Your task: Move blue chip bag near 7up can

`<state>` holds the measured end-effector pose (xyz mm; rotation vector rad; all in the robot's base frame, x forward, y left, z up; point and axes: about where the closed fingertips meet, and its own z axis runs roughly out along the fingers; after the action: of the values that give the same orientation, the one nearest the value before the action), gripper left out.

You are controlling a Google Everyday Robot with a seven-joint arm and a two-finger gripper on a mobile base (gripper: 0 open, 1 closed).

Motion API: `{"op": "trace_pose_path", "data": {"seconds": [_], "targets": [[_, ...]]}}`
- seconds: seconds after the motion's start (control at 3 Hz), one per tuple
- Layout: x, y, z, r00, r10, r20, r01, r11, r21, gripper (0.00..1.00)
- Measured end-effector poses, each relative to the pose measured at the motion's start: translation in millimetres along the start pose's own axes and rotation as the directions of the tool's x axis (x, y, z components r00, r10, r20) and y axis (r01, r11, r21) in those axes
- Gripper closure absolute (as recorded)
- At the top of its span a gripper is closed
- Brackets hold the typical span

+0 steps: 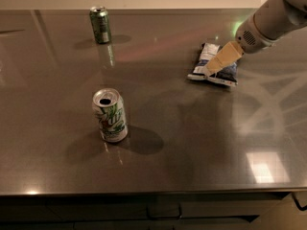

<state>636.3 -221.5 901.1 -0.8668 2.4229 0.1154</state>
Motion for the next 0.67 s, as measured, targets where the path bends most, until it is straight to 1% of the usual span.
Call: {"op": "trace_pose_path", "data": {"seconds": [0.33, 0.67], "targets": [[6, -3, 30, 0.997, 0.076, -0.031, -0.077, 0.9966, -0.03, 0.0], [8, -4, 48, 0.993, 0.103, -0.056, -0.106, 0.9933, -0.046, 0.0]]}}
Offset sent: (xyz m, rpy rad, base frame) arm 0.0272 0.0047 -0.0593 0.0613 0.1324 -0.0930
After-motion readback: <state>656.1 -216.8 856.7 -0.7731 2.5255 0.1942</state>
